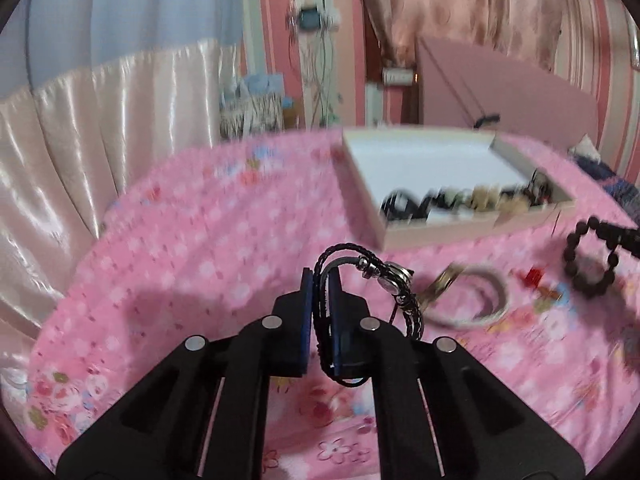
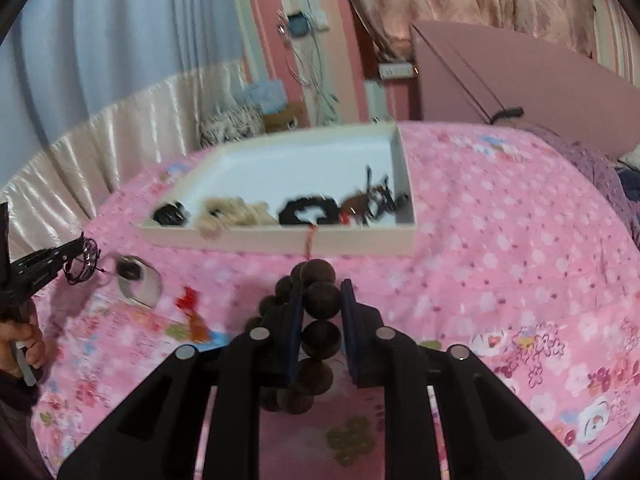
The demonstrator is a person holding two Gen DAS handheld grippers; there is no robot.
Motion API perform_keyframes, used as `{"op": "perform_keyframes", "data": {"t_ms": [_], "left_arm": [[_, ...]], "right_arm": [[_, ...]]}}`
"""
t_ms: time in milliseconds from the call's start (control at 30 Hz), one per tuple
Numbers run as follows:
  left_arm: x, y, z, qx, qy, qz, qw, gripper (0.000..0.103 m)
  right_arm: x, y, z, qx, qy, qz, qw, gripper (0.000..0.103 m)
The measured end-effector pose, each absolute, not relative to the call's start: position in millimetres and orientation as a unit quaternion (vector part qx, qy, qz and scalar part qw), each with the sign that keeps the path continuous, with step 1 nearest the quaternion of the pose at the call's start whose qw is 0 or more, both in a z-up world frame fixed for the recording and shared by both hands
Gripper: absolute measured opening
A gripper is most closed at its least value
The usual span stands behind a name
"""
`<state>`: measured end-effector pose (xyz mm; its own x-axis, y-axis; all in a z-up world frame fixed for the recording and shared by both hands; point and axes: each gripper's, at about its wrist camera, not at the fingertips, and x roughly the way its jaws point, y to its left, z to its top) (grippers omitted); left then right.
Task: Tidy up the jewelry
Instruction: 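Carry both bracelets into the white tray and open both tools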
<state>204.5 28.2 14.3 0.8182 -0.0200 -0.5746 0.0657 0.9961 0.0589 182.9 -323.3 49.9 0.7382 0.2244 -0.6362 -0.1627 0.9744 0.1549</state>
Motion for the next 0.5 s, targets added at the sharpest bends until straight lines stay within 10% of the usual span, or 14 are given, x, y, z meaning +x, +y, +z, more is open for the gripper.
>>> {"op": "perform_keyframes", "data": {"t_ms": [500], "left_arm": [[248, -8, 57, 0.032, 0.259, -0.038, 0.965, 0.005]], "right_arm": [[213, -284, 115, -0.001, 0.280, 0.125, 0.952, 0.018]]}}
